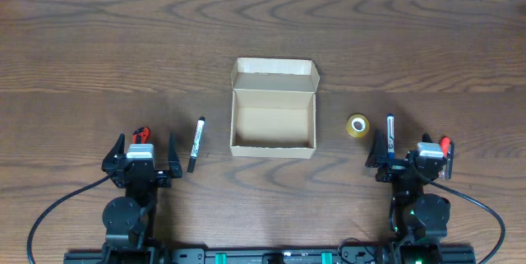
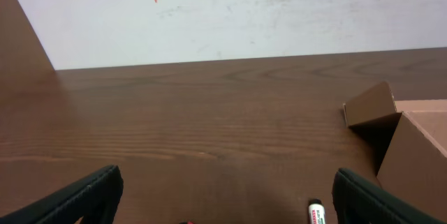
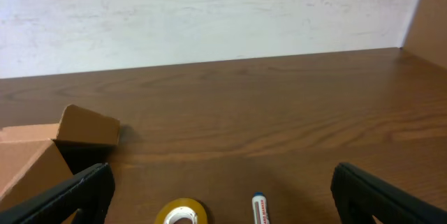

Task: Pack container

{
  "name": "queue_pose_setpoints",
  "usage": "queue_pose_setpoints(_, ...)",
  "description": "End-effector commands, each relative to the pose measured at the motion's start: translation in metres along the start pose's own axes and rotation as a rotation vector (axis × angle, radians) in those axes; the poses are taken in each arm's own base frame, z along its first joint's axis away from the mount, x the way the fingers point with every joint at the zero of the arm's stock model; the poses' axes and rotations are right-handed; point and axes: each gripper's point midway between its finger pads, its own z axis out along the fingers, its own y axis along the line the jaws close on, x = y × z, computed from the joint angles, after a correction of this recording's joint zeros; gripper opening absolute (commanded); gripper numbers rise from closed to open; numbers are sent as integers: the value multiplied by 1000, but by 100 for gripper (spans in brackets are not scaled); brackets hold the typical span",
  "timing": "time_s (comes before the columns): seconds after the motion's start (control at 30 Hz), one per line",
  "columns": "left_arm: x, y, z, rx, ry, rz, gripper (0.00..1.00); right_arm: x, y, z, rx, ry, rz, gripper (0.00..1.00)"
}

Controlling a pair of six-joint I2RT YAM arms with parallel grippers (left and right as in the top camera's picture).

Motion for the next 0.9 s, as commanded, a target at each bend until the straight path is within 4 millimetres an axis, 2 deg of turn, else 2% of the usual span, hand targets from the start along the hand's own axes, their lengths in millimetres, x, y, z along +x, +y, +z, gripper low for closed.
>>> queue_pose_setpoints(0.0,18,1,2,-6,40,20,95,0,-5,0,22,-2,13,99)
queue_pose_setpoints(0.87,18,1,2,-6,40,20,95,1,-1,0,4,0,13,99)
